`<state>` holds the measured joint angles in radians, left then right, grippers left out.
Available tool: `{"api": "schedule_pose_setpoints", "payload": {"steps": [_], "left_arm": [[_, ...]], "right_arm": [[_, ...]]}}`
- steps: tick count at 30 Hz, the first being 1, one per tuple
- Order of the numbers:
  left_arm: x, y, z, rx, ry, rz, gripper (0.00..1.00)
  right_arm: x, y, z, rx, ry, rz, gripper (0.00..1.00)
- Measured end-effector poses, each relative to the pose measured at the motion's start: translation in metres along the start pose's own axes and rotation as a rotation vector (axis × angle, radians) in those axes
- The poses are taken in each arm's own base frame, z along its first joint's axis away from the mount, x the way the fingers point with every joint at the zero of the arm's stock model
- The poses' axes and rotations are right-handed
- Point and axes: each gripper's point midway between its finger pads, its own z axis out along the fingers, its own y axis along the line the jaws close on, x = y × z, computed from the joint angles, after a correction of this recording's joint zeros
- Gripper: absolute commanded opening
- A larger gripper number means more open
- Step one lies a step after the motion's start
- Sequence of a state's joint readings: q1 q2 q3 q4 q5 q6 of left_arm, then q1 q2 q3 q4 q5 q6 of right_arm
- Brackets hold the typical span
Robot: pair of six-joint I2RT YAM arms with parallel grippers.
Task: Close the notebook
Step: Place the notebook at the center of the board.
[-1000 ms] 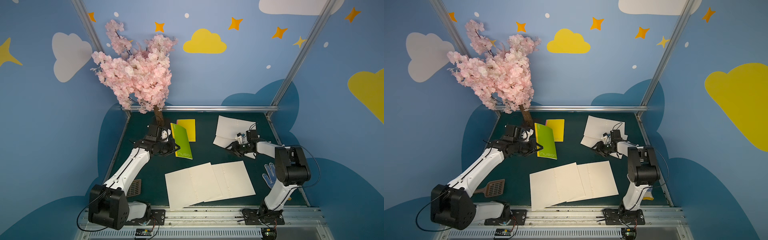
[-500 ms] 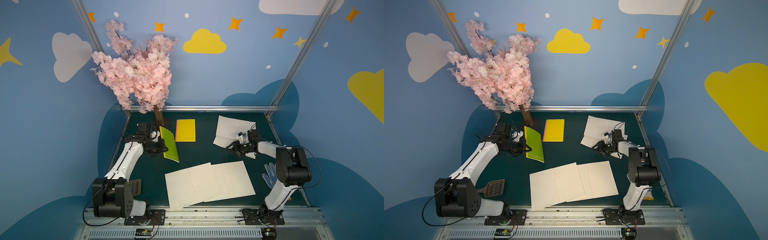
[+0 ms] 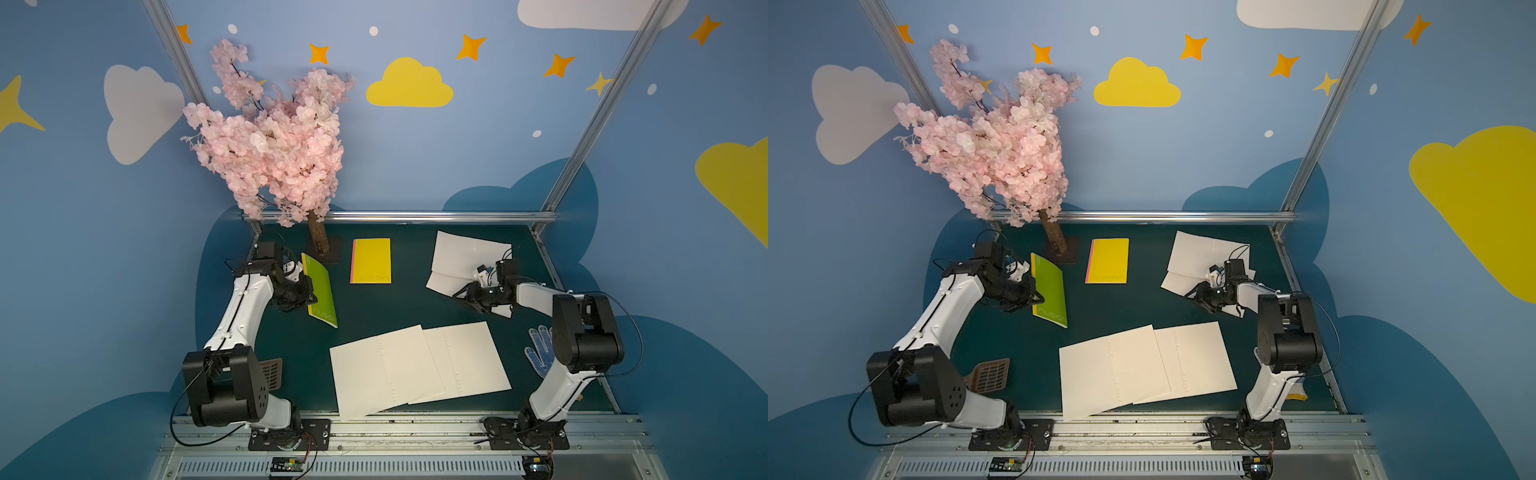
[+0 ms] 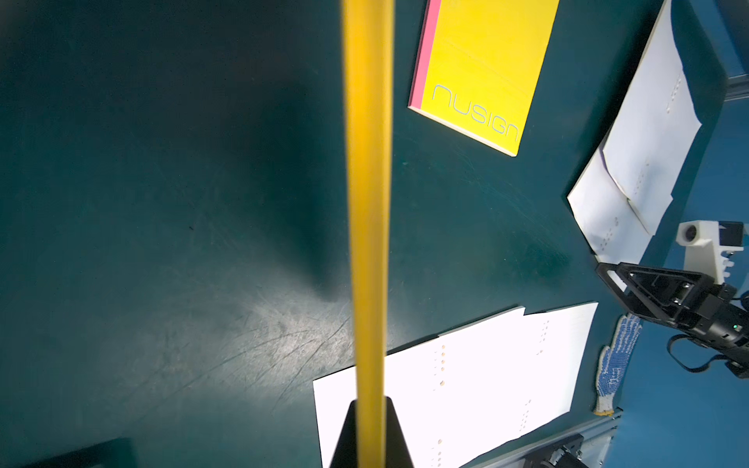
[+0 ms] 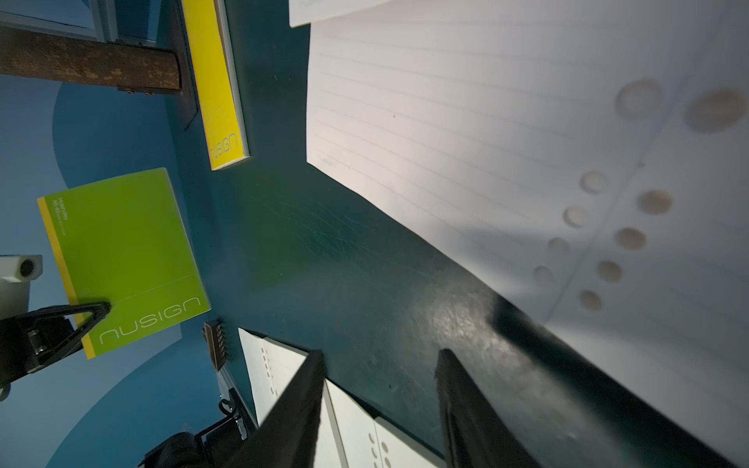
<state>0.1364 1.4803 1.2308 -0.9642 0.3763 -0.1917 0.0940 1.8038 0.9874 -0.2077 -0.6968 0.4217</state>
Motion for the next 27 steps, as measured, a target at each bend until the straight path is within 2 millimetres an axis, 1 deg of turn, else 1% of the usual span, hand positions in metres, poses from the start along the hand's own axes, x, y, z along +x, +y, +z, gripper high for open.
{"api": "schedule_pose_setpoints", "payload": {"steps": [6,12,14,15,19,23,27], "left_arm": [[-0.008,0.016,0.007,0.002,0.041,-0.048,0.04],[-0.013,0.026,0.02,-0.018,0.094,-0.059,0.06],[-0.014,0.029,0.022,-0.029,0.103,-0.057,0.1],[-0.016,0.03,0.022,-0.035,0.101,-0.055,0.13],[-0.018,0.036,0.018,-0.076,0.095,-0.047,0.2],[-0.02,0.051,0.018,-0.152,0.101,-0.058,0.22],[-0.019,0.071,0.018,-0.247,0.12,-0.083,0.24]], "right_arm": [[0.0,0.0,0.0,0.001,0.002,0.001,0.48],[0.001,0.0,0.0,0.001,0.002,0.001,0.48],[0.001,0.0,0.0,0.001,0.002,0.002,0.48],[0.001,0.0,0.0,0.001,0.002,0.001,0.48],[0.001,0.0,0.0,0.001,0.002,0.001,0.48],[0.001,0.0,0.0,0.001,0.002,0.002,0.48],[0.001,0.0,0.0,0.001,0.002,0.002,0.48]]}}
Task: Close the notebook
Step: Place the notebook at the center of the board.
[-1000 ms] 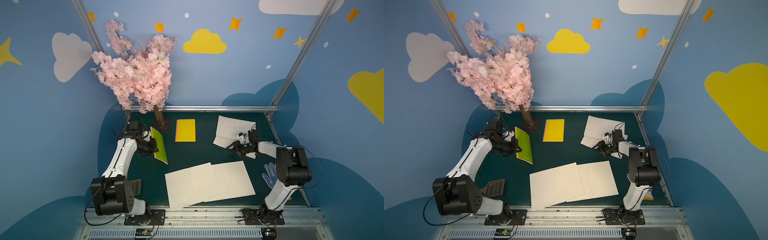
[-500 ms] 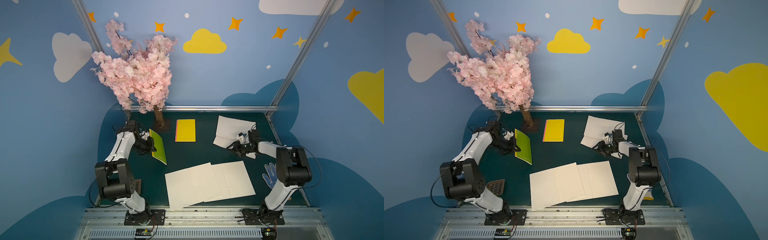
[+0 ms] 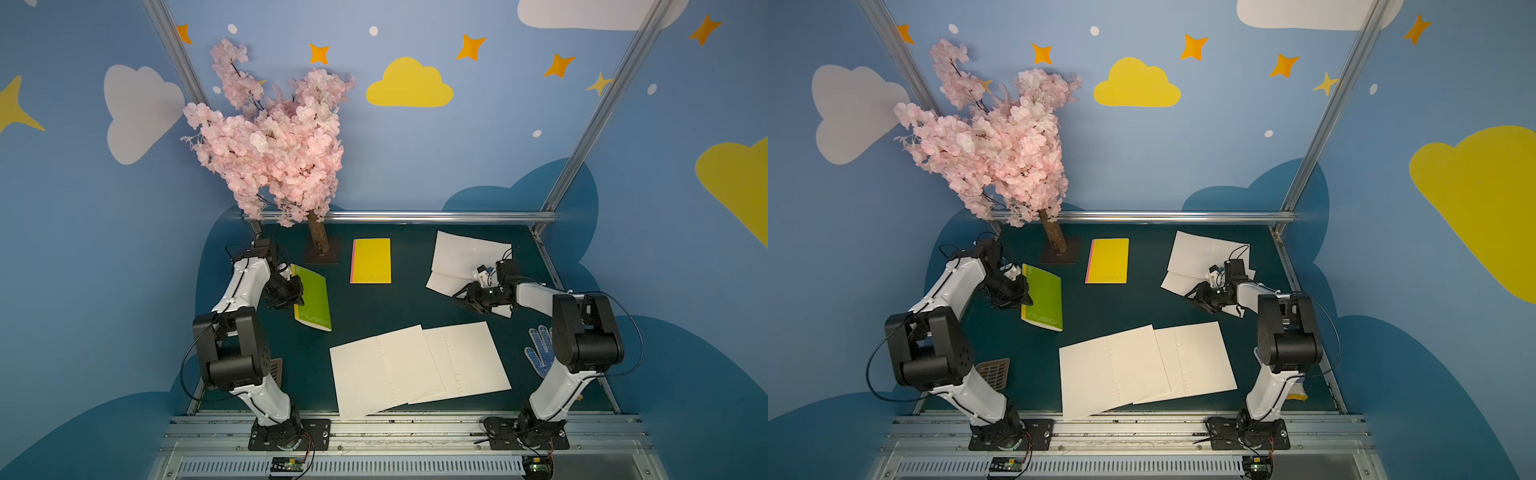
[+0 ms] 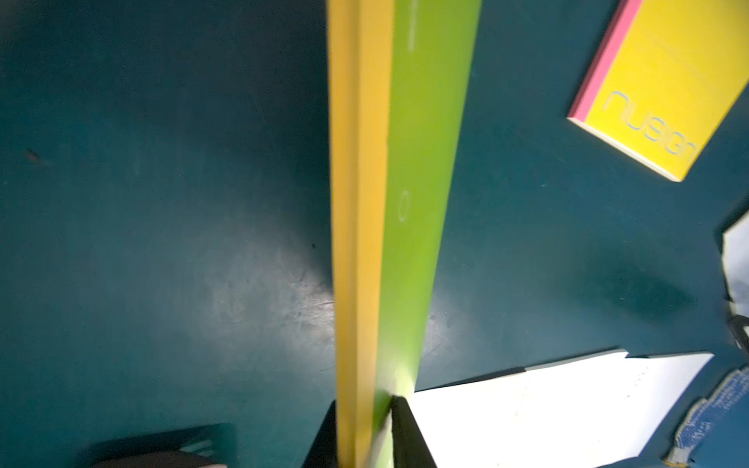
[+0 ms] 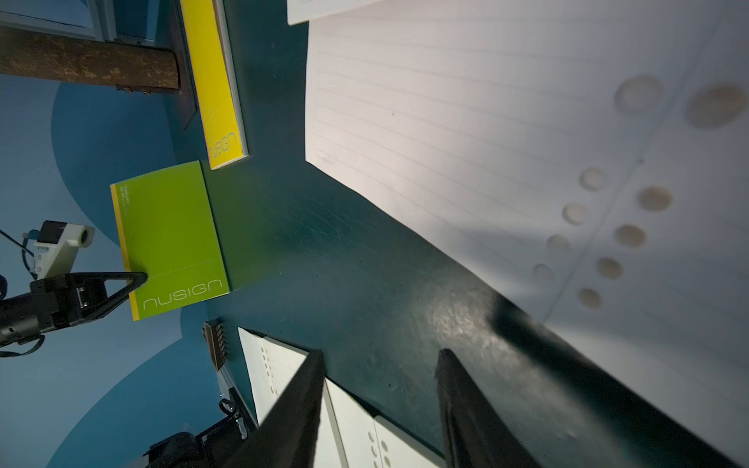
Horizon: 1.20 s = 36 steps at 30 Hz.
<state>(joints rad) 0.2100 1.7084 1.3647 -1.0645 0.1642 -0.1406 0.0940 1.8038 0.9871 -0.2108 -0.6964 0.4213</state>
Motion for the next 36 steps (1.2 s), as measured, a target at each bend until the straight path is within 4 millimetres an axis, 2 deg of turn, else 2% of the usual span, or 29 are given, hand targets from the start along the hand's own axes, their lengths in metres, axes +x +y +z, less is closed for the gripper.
{"api": "schedule_pose_setpoints", "payload": {"steps": [7,14,18,23,31,36], "left_arm": [[-0.003,0.029,-0.007,-0.14,-0.02,-0.049,0.3],[-0.005,0.035,-0.017,-0.177,-0.056,-0.073,0.34],[-0.006,0.024,-0.022,-0.158,-0.09,-0.066,0.43],[-0.003,0.005,-0.02,-0.158,-0.128,-0.058,0.46],[0.01,-0.018,0.014,-0.126,-0.12,-0.076,0.56],[0.022,-0.039,0.031,-0.094,-0.129,-0.062,0.57]], "right_arm": [[0.0,0.0,0.0,0.0,0.0,0.0,0.48],[0.0,0.0,0.0,0.0,0.0,0.0,0.48],[0.0,0.0,0.0,0.0,0.0,0.001,0.48],[0.0,0.001,0.0,-0.002,0.0,0.004,0.48],[0.002,-0.001,0.001,-0.001,0.003,0.007,0.48],[0.003,-0.001,0.001,-0.005,0.005,0.007,0.48]]}}
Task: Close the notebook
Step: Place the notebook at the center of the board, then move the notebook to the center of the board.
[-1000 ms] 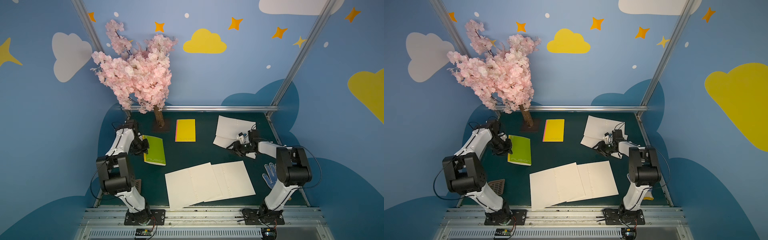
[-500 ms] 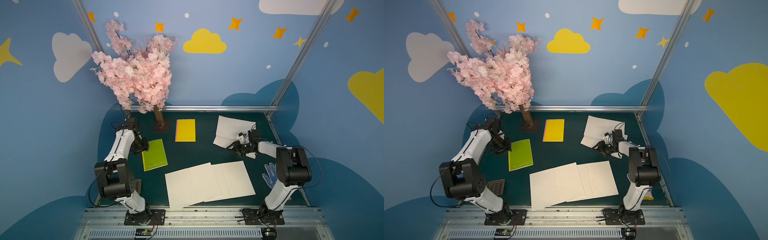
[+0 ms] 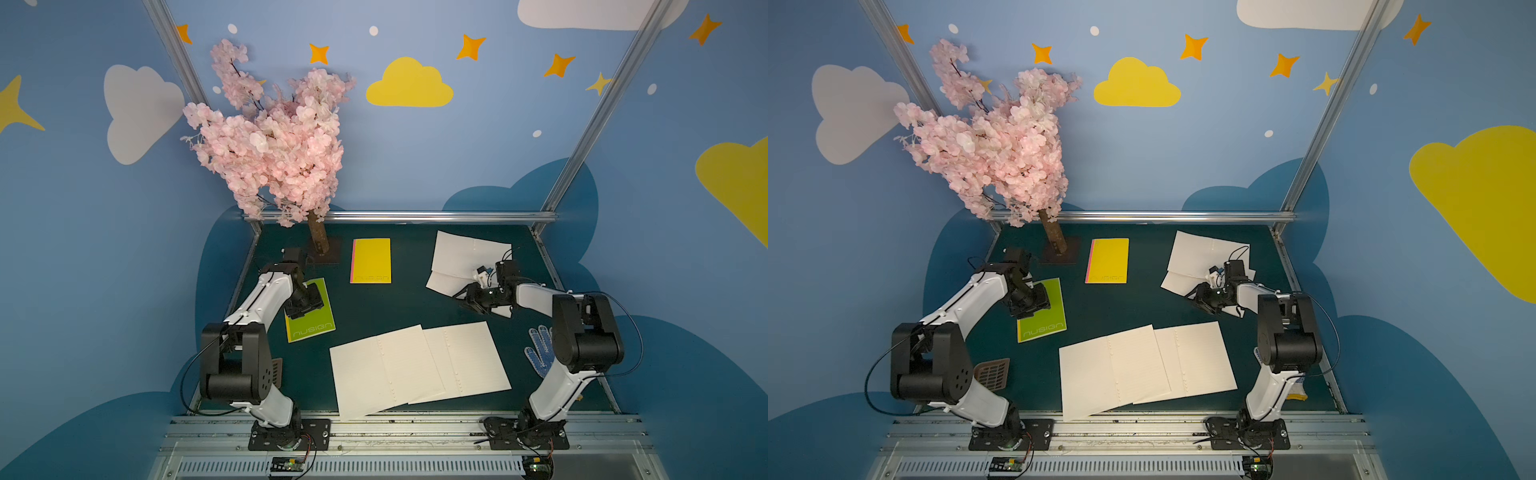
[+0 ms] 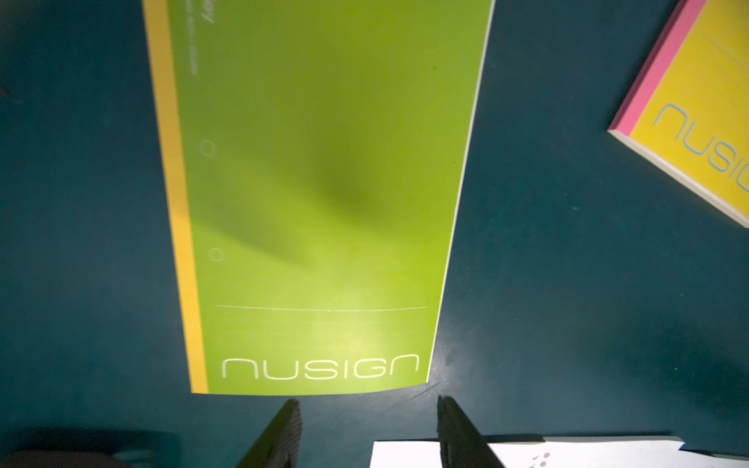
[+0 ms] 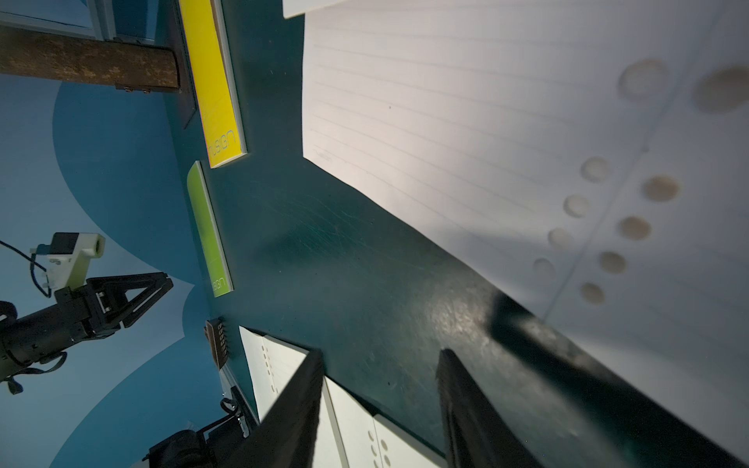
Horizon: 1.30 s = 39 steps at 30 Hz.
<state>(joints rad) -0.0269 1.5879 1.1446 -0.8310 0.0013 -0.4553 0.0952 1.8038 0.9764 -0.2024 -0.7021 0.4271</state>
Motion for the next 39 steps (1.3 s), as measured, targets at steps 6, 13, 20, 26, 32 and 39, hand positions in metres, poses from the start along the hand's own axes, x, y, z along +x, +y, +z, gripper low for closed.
{"api": "schedule_pose_setpoints", "payload": {"steps": [6,13,20,26,32,39], "left_arm": [[0.005,-0.026,0.011,0.004,-0.013,0.058,0.57],[0.014,-0.043,0.038,0.003,0.032,0.097,0.58],[0.018,-0.061,0.05,0.057,0.055,0.123,0.58],[0.022,-0.065,0.062,0.064,0.082,0.127,0.57],[0.024,-0.066,0.07,0.065,0.099,0.128,0.57],[0.026,-0.064,0.073,0.048,0.113,0.13,0.57]], "right_arm": [[0.0,0.0,0.0,-0.002,0.001,-0.001,0.49],[0.005,-0.003,0.001,0.002,0.009,0.007,0.49],[0.005,-0.003,0.001,0.002,0.009,0.007,0.49],[0.005,-0.003,0.001,0.002,0.008,0.008,0.49],[0.005,-0.004,0.001,0.002,0.008,0.007,0.49],[0.005,-0.004,0.001,0.002,0.008,0.008,0.49]]}}
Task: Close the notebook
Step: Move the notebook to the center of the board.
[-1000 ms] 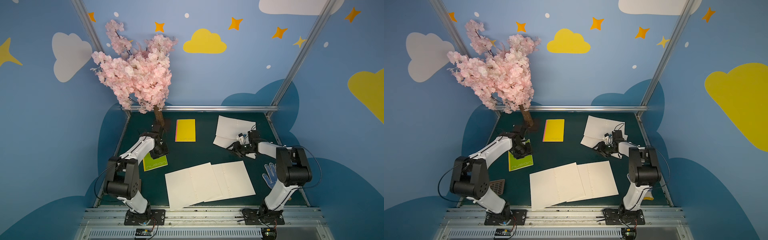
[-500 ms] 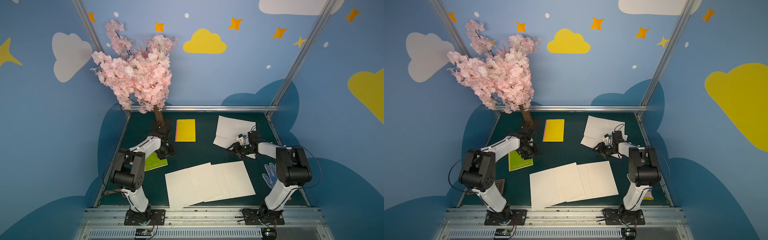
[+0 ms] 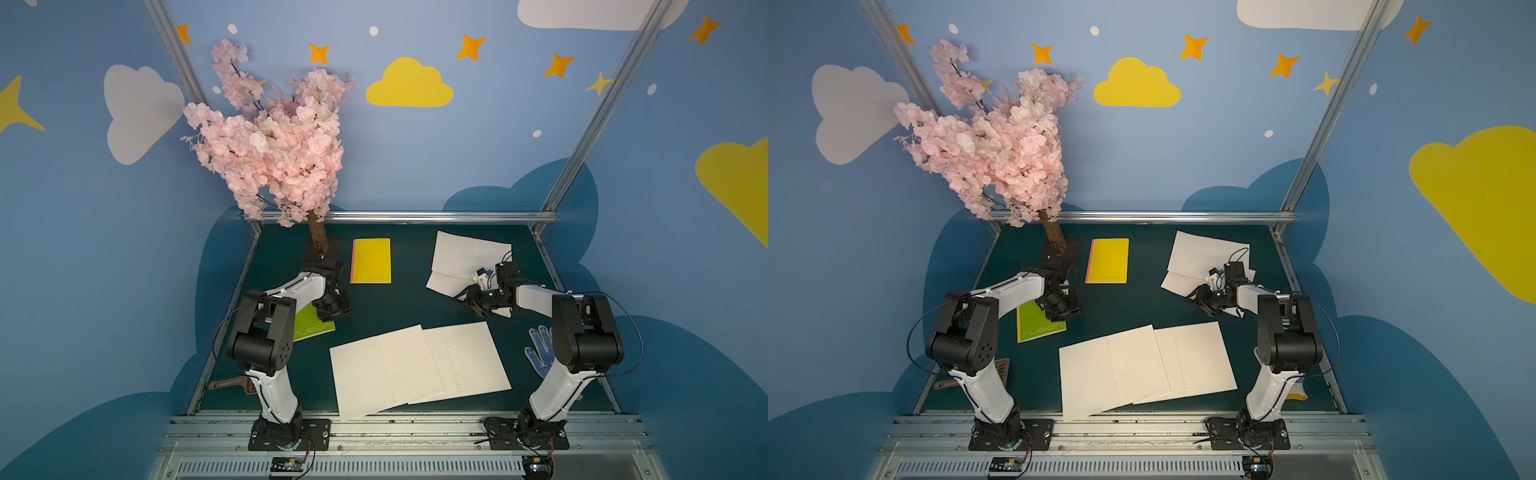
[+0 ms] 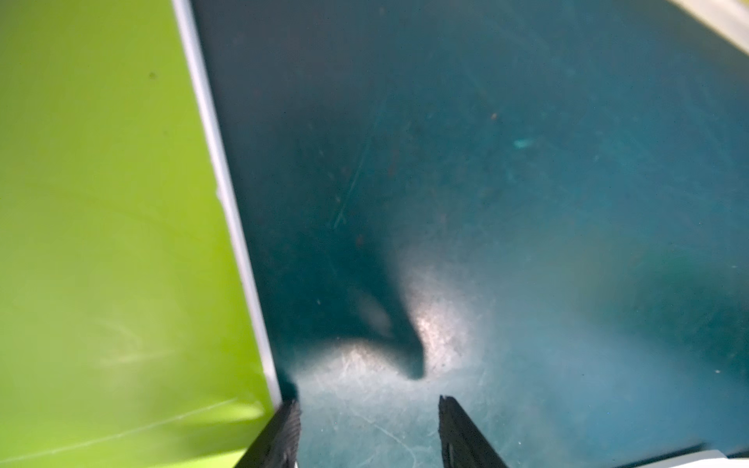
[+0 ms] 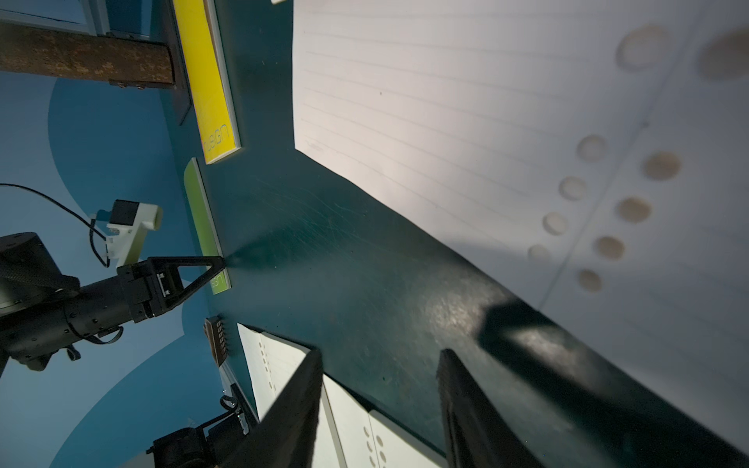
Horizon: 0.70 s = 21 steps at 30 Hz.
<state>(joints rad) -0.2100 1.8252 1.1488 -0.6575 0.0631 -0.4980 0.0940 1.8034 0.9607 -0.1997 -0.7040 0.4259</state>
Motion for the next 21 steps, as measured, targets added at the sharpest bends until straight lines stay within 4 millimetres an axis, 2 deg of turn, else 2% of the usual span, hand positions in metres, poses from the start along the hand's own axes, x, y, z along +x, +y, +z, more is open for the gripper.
{"api": "schedule_pose_setpoints", "payload": {"steps": [5,21], "left_arm": [[-0.001,0.003,0.0,-0.03,0.003,-0.001,0.57],[-0.011,0.034,-0.004,-0.071,0.005,-0.077,0.56]], "right_arm": [[0.0,0.0,0.0,0.0,0.0,0.0,0.49],[-0.002,-0.001,-0.002,0.0,-0.007,-0.002,0.48]]}}
